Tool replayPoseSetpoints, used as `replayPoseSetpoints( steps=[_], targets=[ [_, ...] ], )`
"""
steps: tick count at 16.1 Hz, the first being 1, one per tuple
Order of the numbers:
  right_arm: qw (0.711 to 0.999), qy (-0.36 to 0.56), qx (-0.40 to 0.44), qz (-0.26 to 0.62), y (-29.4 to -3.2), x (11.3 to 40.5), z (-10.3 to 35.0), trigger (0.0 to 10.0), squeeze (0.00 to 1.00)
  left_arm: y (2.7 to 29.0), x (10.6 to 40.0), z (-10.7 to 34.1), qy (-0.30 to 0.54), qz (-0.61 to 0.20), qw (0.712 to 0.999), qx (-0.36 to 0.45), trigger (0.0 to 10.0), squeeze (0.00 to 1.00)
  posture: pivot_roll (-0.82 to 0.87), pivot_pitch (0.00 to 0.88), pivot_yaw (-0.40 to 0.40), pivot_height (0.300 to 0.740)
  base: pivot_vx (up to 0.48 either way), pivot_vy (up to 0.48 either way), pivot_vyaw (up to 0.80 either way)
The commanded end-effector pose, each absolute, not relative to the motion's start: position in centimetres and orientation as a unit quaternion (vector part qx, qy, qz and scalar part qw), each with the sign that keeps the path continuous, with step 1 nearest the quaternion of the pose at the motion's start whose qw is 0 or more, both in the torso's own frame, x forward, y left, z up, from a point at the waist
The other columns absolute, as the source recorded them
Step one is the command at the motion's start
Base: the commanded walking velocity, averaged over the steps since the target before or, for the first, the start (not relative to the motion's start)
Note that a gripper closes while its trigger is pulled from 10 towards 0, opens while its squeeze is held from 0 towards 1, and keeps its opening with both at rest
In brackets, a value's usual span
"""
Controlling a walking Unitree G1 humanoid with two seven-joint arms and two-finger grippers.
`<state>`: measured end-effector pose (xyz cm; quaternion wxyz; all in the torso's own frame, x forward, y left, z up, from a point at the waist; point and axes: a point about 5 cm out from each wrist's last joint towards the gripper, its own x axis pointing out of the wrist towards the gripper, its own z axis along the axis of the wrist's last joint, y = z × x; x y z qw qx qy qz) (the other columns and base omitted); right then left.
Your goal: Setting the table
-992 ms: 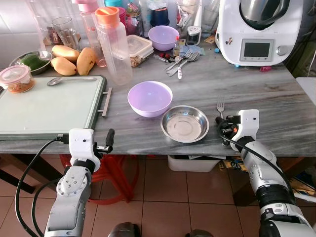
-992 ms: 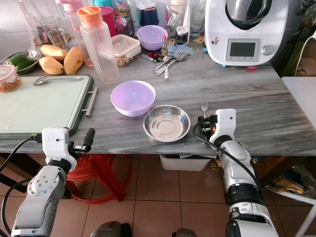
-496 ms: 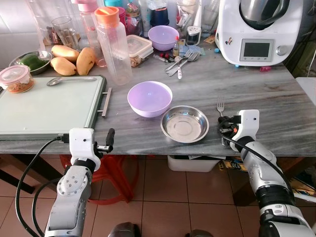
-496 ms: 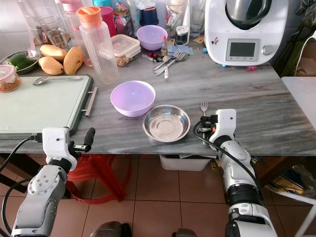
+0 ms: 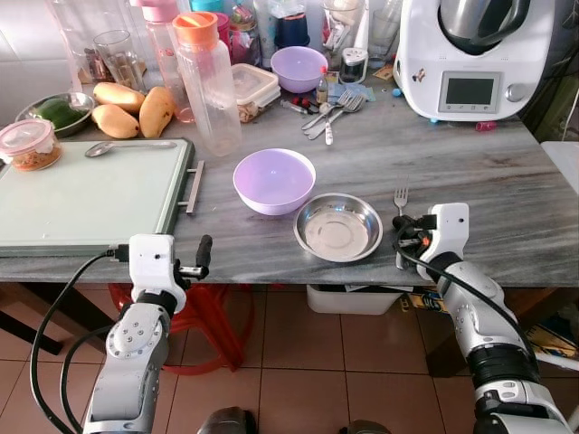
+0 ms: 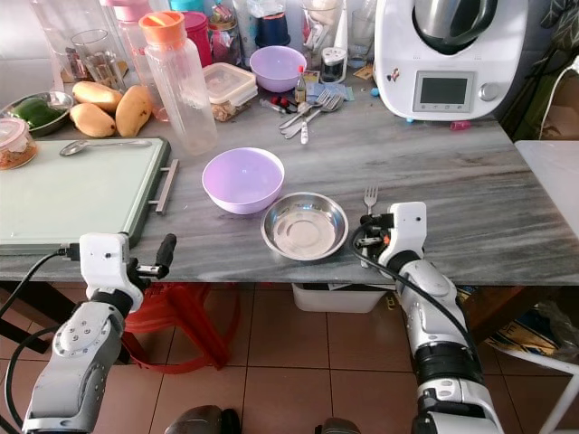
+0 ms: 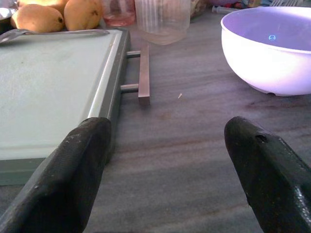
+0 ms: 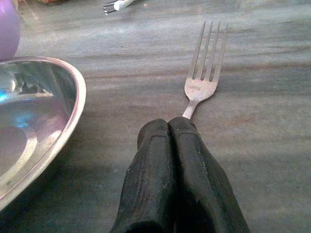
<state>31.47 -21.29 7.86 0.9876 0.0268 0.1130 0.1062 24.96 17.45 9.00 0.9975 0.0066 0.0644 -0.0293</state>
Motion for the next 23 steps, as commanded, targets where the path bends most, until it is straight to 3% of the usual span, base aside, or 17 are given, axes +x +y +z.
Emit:
replayPoseSetpoints(
  steps=[1,5,6,7,8,10,11,12,23],
  targets=[
    [0.98,0.161,0.035,0.109,-20.9,30.4,5.8,0.0,0.0,17.6,25.0,9.0,0.065,-0.026,0.997,0.012,10.0,0.0,0.01,0.03,0.07,0.74,0.0,0.0,0.0],
    [0.98,0.154,0.017,0.122,-20.7,30.2,5.9,0.2,0.0,17.5,25.0,9.0,0.065,-0.026,0.997,0.012,10.0,0.0,0.01,0.03,0.071,0.74,0.0,0.0,0.0],
    [0.982,0.148,0.01,0.119,-20.8,30.2,6.0,3.2,0.0,17.5,25.0,9.0,0.065,-0.027,0.997,0.012,10.0,0.0,0.01,0.03,0.071,0.74,0.0,0.0,0.0],
    [0.983,0.14,0.002,0.117,-20.8,30.2,6.2,3.8,0.0,17.5,25.0,9.0,0.064,-0.027,0.998,0.011,10.0,0.0,0.01,0.029,0.071,0.74,0.0,0.0,0.0],
    [0.984,0.134,-0.008,0.115,-21.0,30.2,6.5,10.0,0.0,17.4,25.1,9.0,0.063,-0.027,0.998,0.011,10.0,0.0,0.01,0.029,0.07,0.74,0.0,0.0,0.0],
    [0.989,0.102,-0.022,0.108,-21.2,30.2,7.4,10.0,0.0,17.4,25.1,9.0,0.063,-0.027,0.998,0.01,10.0,0.0,0.01,0.028,0.07,0.74,0.0,0.0,0.0],
    [0.991,0.086,-0.027,0.1,-21.3,30.3,7.9,10.0,0.1,17.4,25.1,9.0,0.063,-0.027,0.998,0.009,10.0,0.0,0.01,0.028,0.071,0.74,0.0,0.0,0.0],
    [0.993,0.076,-0.031,0.09,-21.4,30.3,8.1,10.0,1.0,17.4,25.2,9.0,0.063,-0.028,0.998,0.009,10.0,0.0,0.01,0.026,0.07,0.74,0.0,0.0,0.0],
    [0.997,-0.033,-0.064,0.0,-22.5,30.1,11.1,10.0,1.0,17.3,25.5,9.2,0.051,0.004,0.998,0.02,10.0,0.0,0.0,0.001,0.058,0.74,0.0,0.0,0.0]
  ],
)
